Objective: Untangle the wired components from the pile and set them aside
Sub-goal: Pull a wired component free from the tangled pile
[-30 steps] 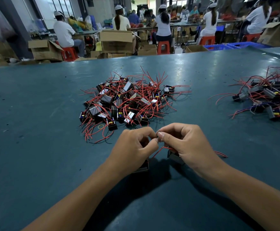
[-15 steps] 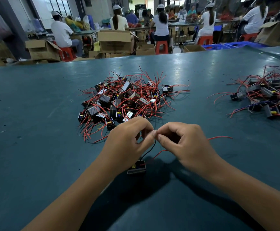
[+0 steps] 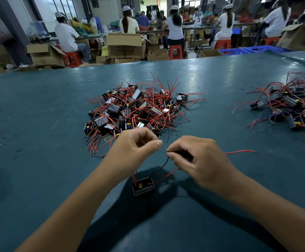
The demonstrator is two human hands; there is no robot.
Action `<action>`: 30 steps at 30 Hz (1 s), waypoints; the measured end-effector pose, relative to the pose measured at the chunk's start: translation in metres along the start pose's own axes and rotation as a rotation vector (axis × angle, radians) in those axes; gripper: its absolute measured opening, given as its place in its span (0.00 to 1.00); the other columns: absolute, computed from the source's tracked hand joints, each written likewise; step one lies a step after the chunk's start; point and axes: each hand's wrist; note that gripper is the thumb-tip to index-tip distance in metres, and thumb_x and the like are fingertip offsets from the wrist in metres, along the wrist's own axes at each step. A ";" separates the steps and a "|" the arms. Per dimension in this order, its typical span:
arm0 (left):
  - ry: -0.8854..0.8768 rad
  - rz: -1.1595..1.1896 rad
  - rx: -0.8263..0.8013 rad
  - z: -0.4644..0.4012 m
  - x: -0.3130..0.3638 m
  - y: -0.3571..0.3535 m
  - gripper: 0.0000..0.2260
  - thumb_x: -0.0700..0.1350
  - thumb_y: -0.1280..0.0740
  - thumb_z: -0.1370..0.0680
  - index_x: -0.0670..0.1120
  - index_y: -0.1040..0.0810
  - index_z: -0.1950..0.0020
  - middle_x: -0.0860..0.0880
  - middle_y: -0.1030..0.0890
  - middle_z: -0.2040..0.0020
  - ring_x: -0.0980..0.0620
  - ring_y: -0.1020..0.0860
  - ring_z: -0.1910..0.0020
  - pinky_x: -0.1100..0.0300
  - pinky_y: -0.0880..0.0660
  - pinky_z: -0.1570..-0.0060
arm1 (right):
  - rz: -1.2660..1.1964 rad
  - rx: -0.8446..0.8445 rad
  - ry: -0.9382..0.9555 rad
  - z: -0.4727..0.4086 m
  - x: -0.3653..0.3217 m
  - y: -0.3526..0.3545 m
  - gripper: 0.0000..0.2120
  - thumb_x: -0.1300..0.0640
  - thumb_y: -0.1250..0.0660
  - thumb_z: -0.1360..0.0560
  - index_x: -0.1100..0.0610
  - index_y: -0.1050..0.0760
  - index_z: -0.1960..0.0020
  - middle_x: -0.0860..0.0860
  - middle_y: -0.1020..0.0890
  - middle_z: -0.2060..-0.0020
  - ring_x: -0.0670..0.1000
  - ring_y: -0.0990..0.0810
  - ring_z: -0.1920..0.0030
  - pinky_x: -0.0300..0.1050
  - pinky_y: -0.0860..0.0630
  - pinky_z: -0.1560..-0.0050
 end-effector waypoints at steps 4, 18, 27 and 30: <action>-0.494 -0.334 -0.037 -0.003 -0.005 0.013 0.04 0.41 0.26 0.25 0.49 0.17 0.52 0.56 0.21 0.56 0.55 0.26 0.64 0.68 0.32 0.62 | -0.064 -0.007 -0.038 0.000 0.003 0.001 0.01 0.62 0.28 0.25 0.57 0.18 0.54 0.46 0.18 0.63 0.44 0.22 0.61 0.27 0.30 0.58; -0.663 -0.457 0.023 -0.005 -0.007 0.009 0.07 0.48 0.28 0.23 0.46 0.14 0.53 0.53 0.23 0.55 0.60 0.26 0.59 0.62 0.29 0.61 | -0.156 -0.013 -0.003 0.000 0.006 0.003 0.03 0.59 0.30 0.25 0.57 0.18 0.54 0.39 0.21 0.63 0.36 0.23 0.61 0.26 0.32 0.58; -0.407 -0.298 -0.040 0.000 -0.005 0.000 0.07 0.49 0.31 0.20 0.48 0.20 0.57 0.59 0.24 0.64 0.60 0.28 0.67 0.73 0.35 0.65 | -0.008 0.044 0.075 0.000 0.006 0.003 0.02 0.61 0.29 0.24 0.57 0.18 0.52 0.46 0.20 0.62 0.43 0.24 0.62 0.29 0.31 0.59; -0.210 -0.067 -0.112 0.000 -0.007 -0.004 0.07 0.51 0.31 0.22 0.53 0.19 0.59 0.60 0.26 0.68 0.63 0.32 0.71 0.72 0.36 0.68 | -0.050 0.076 0.041 0.000 0.005 0.002 0.01 0.62 0.29 0.24 0.57 0.18 0.53 0.44 0.20 0.63 0.41 0.24 0.62 0.27 0.33 0.59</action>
Point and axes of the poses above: each hand's wrist, its own z-axis away from the middle knuckle, its own y-axis out of the back of the hand, x = y × z
